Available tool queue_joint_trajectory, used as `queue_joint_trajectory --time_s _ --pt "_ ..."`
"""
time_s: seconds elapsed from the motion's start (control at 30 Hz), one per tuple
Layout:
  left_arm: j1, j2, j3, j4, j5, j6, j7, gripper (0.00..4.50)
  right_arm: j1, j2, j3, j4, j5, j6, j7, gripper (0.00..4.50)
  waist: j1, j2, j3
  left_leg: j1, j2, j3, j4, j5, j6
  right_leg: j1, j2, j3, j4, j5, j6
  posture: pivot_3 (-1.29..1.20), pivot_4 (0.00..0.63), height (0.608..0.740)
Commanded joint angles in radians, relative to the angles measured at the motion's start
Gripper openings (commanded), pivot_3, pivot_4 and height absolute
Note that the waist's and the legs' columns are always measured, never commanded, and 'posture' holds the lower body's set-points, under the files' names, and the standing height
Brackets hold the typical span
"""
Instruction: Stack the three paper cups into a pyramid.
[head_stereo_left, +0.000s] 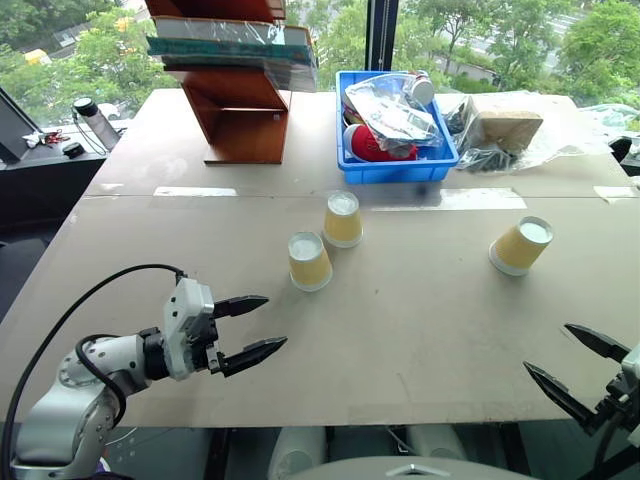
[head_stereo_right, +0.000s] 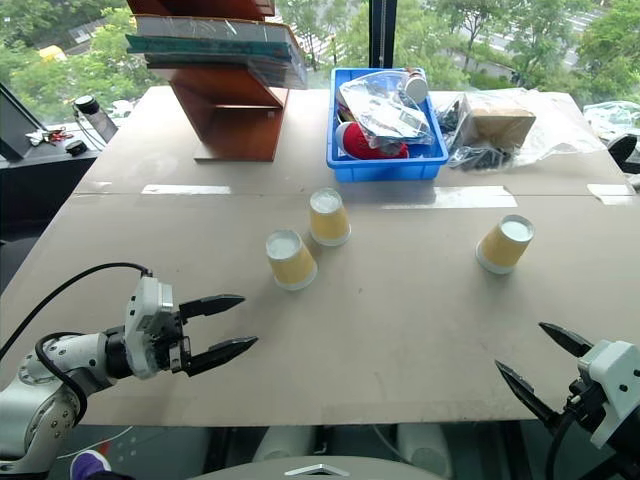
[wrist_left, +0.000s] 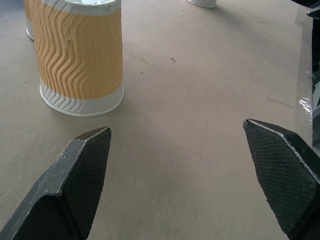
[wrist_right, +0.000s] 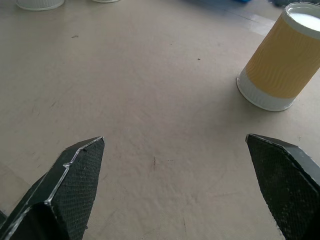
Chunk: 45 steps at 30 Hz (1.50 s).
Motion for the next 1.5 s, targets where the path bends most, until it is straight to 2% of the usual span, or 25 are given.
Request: queue_joint_trajectory --time_s 0.03,0.13,0.3,0.43,0.73,1.03,1.37,1.47,1.5 --pt "-0.042 -0.001 -0.015 -0.030 -0.022 -0.004 -0.006 4.36 -0.054 0.035 -0.002 -0.020 -0.027 -0.002 -0.109 4.50 0.001 0.000 0.000 0.000 0.000 0.000 0.000 0.000 0.000 0.000 0.000 0.000 0.000 0.000 0.000 0.00 0.150 0.740" --pt "-0.102 -0.003 -0.041 -0.071 -0.074 0.005 -0.035 4.36 -0.187 0.063 0.044 -0.073 -0.049 0.142 -0.314 4.50 -0.001 0.000 0.000 0.000 0.000 0.000 0.001 0.000 0.000 0.000 0.000 0.000 0.000 0.000 0.000 0.00 0.150 0.740" --pt "-0.163 0.010 -0.052 -0.104 -0.123 0.015 -0.063 4.36 -0.375 0.054 0.090 -0.104 -0.059 0.339 -0.504 4.50 -0.004 0.001 0.000 0.001 0.000 0.000 0.002 0.000 0.000 0.000 0.001 0.001 0.002 0.001 -0.001 0.00 0.150 0.740" --pt "-0.255 0.005 -0.073 -0.147 -0.174 0.055 -0.041 4.36 -0.601 0.061 0.148 -0.016 -0.114 0.453 -0.650 4.50 -0.003 0.001 0.000 0.000 -0.001 -0.001 0.002 0.000 0.000 0.000 0.003 0.001 0.003 0.001 -0.001 0.00 0.150 0.740" --pt "-0.295 0.016 -0.036 -0.260 -0.297 0.147 0.059 4.36 -0.721 0.057 0.178 0.094 -0.107 0.503 -0.657 4.50 -0.004 0.002 0.001 -0.002 -0.006 -0.003 0.001 0.000 0.001 -0.001 0.003 0.001 0.002 0.002 0.005 0.00 0.150 0.740" --pt "-0.153 0.016 0.022 -0.340 -0.309 0.123 0.079 4.36 -0.812 0.076 0.195 0.217 -0.102 0.482 -0.655 4.50 -0.006 0.003 0.001 -0.001 -0.006 -0.002 0.001 0.000 0.001 -0.001 0.003 0.002 0.003 0.002 0.005 0.00 0.150 0.740" --pt "-0.107 0.033 0.076 -0.382 -0.355 0.133 0.098 4.36 -0.863 0.086 0.197 0.305 -0.078 0.455 -0.628 4.50 -0.005 0.003 0.001 -0.002 -0.006 -0.002 0.001 0.000 0.001 -0.001 0.003 0.002 0.002 0.002 0.005 0.00 0.150 0.740" --pt "-0.127 0.062 0.108 -0.377 -0.403 0.157 0.111 4.50 -0.871 0.083 0.205 0.318 -0.082 0.436 -0.620 3.64 -0.005 0.003 0.001 -0.002 -0.006 -0.003 0.001 0.000 0.001 -0.001 0.003 0.002 0.003 0.002 0.005 0.00 0.150 0.740" --pt "-0.129 0.071 0.118 -0.376 -0.416 0.164 0.114 4.50 -0.869 0.080 0.208 0.316 -0.086 0.430 -0.618 3.11 -0.005 0.003 0.001 -0.002 -0.006 -0.003 0.001 0.000 0.001 -0.001 0.003 0.001 0.003 0.002 0.005 0.00 0.150 0.740"
